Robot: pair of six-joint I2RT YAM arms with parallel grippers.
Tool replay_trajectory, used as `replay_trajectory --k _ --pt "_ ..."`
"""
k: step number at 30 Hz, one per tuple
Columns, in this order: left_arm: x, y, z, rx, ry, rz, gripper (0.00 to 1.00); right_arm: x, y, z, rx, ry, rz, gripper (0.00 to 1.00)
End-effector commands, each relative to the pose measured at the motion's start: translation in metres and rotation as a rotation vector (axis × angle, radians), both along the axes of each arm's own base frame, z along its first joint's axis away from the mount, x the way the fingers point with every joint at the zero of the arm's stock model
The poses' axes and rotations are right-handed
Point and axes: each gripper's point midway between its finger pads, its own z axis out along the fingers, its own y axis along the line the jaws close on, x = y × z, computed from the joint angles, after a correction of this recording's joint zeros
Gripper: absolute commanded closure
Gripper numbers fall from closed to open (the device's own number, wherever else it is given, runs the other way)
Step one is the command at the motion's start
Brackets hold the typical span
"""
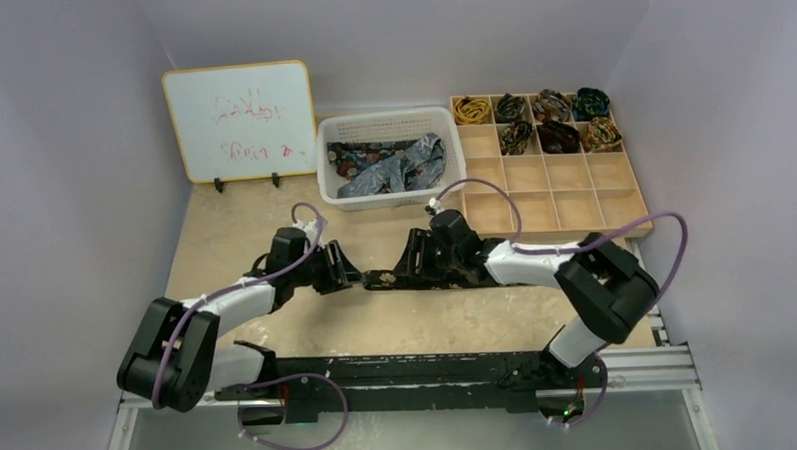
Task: Roll the ties
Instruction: Roll the tie at the center of the board.
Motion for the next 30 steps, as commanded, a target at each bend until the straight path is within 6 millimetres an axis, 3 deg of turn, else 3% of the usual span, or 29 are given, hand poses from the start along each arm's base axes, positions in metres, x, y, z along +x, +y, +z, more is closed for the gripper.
replay_trajectory --k 1,6,8,12,17,21,24,30 --pt "0.017 0.011 0.025 0.049 -0.09 0.069 0.5 0.017 -0.004 0.05 0.024 -0.186 0.004 0.34" --pt "0.019 0.035 0.04 0.14 -0.115 0.184 0.45 0.031 0.003 0.092 0.041 -0.438 0.13 0.2" --pt "0.018 0.044 0.045 0.172 -0.114 0.233 0.42 0.023 0.014 0.107 0.092 -0.554 0.253 0.19" --pt "0.011 0.067 0.044 0.247 -0.061 0.348 0.36 0.007 0.022 0.122 0.165 -0.839 0.446 0.03" --pt "-0.002 0.077 0.034 0.283 0.004 0.392 0.32 0.001 0.032 0.094 0.034 -0.983 0.709 0.01" --pt "-0.006 0.077 0.036 0.269 -0.001 0.398 0.29 0.001 0.042 0.07 -0.052 -1.044 0.843 0.02" --pt "-0.007 0.077 0.041 0.265 -0.009 0.394 0.29 -0.01 0.054 0.054 -0.049 -1.042 0.959 0.03" --pt "-0.008 0.076 0.047 0.259 -0.028 0.374 0.28 -0.01 0.069 0.033 -0.097 -1.038 1.041 0.06"
